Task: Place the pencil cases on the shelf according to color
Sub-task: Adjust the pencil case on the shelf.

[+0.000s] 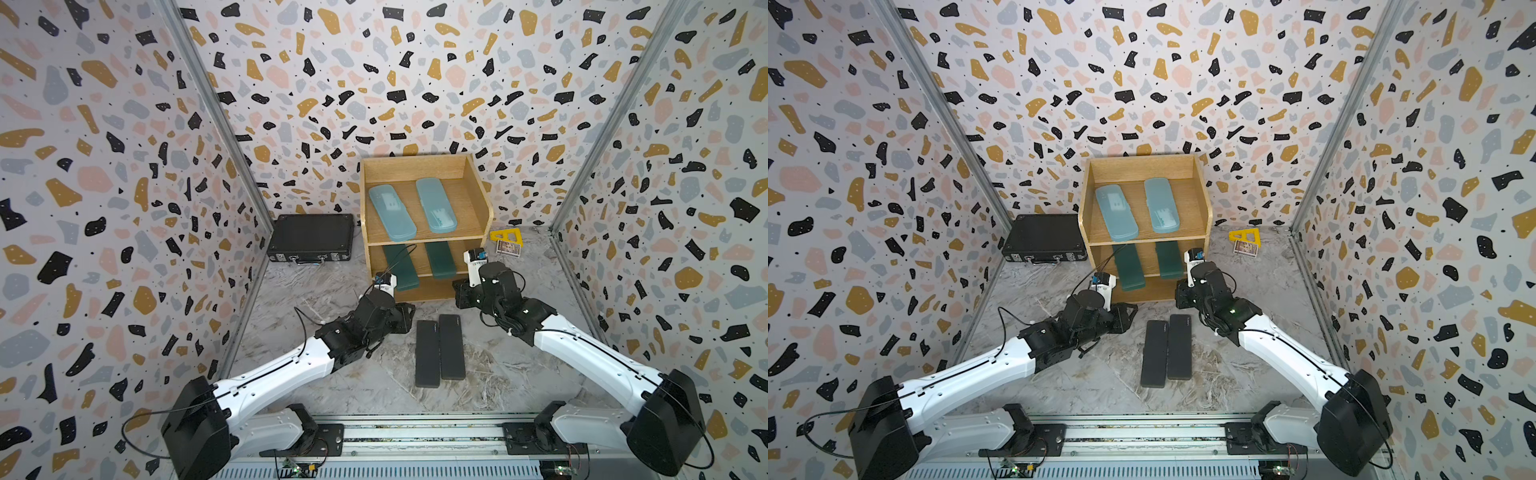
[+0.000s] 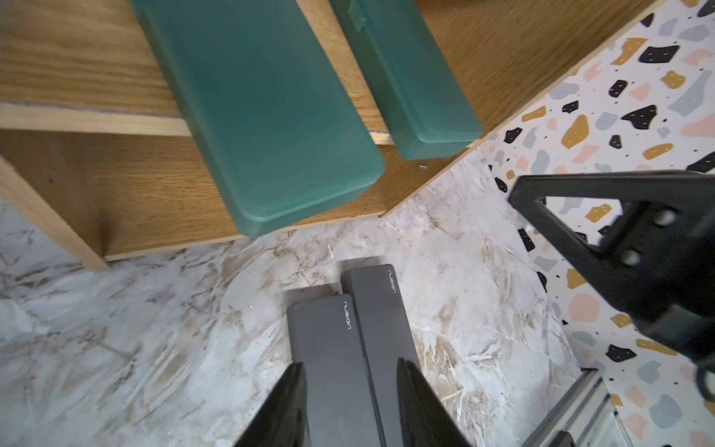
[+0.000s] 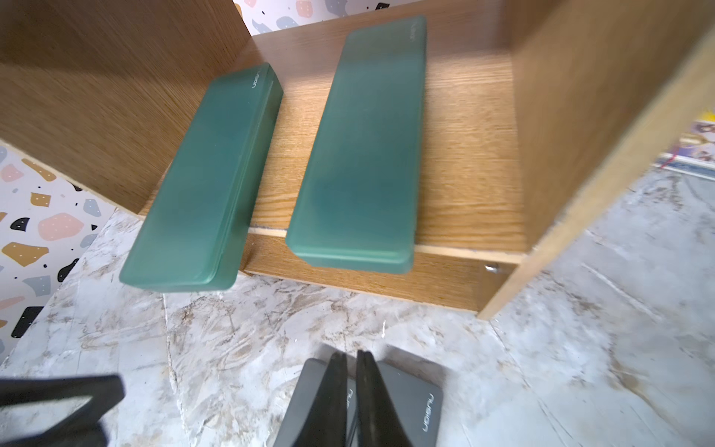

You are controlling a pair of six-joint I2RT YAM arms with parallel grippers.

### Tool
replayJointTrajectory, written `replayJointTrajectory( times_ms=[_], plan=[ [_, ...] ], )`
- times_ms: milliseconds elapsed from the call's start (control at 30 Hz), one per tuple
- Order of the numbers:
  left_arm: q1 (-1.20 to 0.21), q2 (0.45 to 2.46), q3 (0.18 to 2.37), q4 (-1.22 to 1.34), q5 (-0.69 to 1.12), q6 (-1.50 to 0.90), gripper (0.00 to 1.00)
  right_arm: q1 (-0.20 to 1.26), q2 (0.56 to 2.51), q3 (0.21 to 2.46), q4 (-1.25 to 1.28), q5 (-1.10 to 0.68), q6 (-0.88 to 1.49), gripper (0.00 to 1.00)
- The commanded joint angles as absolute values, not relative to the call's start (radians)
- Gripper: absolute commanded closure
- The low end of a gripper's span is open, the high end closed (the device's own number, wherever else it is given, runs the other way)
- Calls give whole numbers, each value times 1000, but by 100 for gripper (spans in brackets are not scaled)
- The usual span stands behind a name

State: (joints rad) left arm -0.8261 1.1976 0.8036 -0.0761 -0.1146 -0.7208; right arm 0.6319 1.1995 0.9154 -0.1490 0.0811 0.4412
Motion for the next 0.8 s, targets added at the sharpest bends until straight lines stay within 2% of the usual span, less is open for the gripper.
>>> replayJointTrajectory(
  times_ms=[0, 333, 767],
  plan=[
    [-828, 1217, 853, -19, -171, -694, 56, 627, 1148, 886, -209, 108, 425, 87],
    [-816, 1314, 907, 36, -273, -641, 50, 628, 1013, 813, -242, 63, 439, 88],
    [-699, 1344, 883, 75, -218, -639, 48, 627, 914, 785, -299, 66, 428, 86]
  ],
)
